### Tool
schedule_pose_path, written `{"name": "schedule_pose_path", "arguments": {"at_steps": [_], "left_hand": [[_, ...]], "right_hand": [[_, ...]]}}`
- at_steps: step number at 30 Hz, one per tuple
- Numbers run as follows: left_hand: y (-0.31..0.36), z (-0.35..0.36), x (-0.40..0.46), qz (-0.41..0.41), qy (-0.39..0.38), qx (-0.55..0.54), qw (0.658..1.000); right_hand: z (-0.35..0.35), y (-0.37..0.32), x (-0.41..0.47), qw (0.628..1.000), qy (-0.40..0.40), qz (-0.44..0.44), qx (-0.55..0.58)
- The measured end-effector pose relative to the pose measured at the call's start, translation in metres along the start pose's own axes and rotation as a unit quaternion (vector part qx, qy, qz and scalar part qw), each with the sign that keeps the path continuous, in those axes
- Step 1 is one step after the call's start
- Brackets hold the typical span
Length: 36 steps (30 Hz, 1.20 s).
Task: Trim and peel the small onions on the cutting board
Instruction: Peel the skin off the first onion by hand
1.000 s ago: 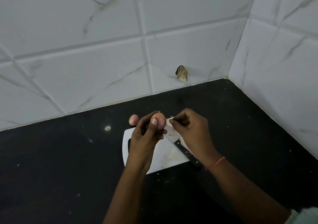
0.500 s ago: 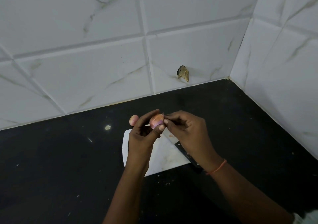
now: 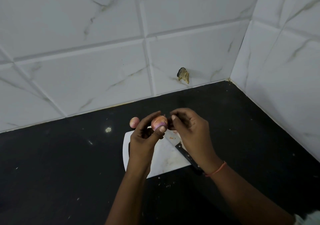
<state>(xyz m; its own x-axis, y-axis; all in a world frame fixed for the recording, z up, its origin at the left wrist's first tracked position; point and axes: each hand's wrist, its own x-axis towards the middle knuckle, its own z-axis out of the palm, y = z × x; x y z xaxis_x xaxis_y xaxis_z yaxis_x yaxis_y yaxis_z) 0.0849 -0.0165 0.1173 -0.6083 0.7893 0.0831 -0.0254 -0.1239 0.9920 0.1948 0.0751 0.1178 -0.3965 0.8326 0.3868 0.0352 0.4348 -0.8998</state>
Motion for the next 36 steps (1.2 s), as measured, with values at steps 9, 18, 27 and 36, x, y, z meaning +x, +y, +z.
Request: {"name": "schedule_pose_path", "arguments": {"at_steps": [9, 18, 27, 36], "left_hand": [[0.001, -0.002, 0.001, 0.007, 0.015, 0.005, 1.000], [0.001, -0.007, 0.004, 0.034, 0.002, 0.085, 0.996], [-0.001, -0.009, 0.003, 0.008, -0.005, 0.057, 0.998], [-0.001, -0.009, 0.004, 0.014, 0.000, 0.060, 0.998]], "right_hand": [[-0.002, -0.004, -0.004, 0.993, -0.041, -0.093, -0.064], [0.000, -0.001, 0.000, 0.976, -0.106, -0.078, -0.172], [-0.017, 0.005, 0.010, 0.979, -0.043, -0.021, -0.196], [-0.006, -0.006, 0.000, 0.990, -0.068, -0.074, -0.095]]}}
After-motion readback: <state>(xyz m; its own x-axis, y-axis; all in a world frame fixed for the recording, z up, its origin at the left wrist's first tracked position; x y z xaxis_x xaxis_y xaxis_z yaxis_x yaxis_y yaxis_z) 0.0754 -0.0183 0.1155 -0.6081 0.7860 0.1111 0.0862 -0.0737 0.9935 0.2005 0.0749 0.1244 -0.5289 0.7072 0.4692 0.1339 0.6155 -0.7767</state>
